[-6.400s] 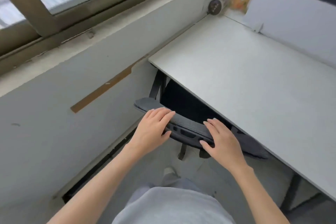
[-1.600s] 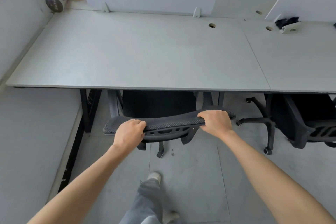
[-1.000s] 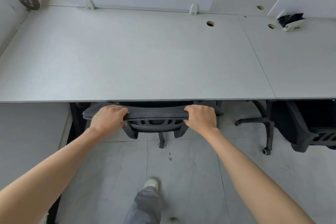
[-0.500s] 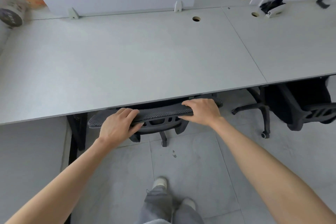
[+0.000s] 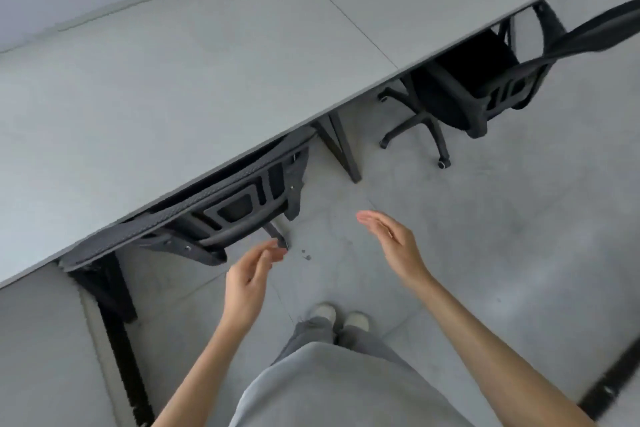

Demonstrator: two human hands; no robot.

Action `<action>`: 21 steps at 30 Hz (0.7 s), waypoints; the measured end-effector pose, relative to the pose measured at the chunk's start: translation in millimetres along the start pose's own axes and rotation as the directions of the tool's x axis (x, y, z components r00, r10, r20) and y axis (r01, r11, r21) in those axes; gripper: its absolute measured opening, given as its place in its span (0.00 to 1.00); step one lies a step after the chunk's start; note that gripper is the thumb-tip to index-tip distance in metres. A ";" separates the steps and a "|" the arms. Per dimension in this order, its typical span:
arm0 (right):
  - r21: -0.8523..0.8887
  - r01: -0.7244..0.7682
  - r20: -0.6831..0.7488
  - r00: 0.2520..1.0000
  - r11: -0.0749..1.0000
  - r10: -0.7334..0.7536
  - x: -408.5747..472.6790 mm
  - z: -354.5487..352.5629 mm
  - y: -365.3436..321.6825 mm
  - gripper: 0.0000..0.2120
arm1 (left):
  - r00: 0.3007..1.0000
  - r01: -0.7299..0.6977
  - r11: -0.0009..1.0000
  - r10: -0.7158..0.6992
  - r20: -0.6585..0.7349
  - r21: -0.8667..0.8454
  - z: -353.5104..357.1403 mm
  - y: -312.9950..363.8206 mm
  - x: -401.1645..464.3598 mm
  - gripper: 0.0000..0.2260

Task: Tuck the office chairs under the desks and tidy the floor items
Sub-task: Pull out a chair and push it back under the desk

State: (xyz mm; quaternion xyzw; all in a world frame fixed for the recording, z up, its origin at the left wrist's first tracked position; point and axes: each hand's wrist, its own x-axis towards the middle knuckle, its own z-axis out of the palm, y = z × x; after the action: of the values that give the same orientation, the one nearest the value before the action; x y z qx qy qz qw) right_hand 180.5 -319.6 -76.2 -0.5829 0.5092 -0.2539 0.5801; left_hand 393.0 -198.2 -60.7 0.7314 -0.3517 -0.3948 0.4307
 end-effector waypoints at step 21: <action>0.518 -0.037 -0.718 0.524 0.855 0.458 -114.6 -279.8 118.0 0.12 | 0.493 -0.334 0.939 0.099 0.865 0.083 417.8 162.5 62.6 0.12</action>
State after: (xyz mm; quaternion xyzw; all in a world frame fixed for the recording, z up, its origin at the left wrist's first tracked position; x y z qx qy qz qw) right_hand -143.3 -312.1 -97.3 -0.1673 0.7275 -0.5152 0.4211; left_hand 24.4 -460.9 -62.9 0.4406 -0.6511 -0.5973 0.1587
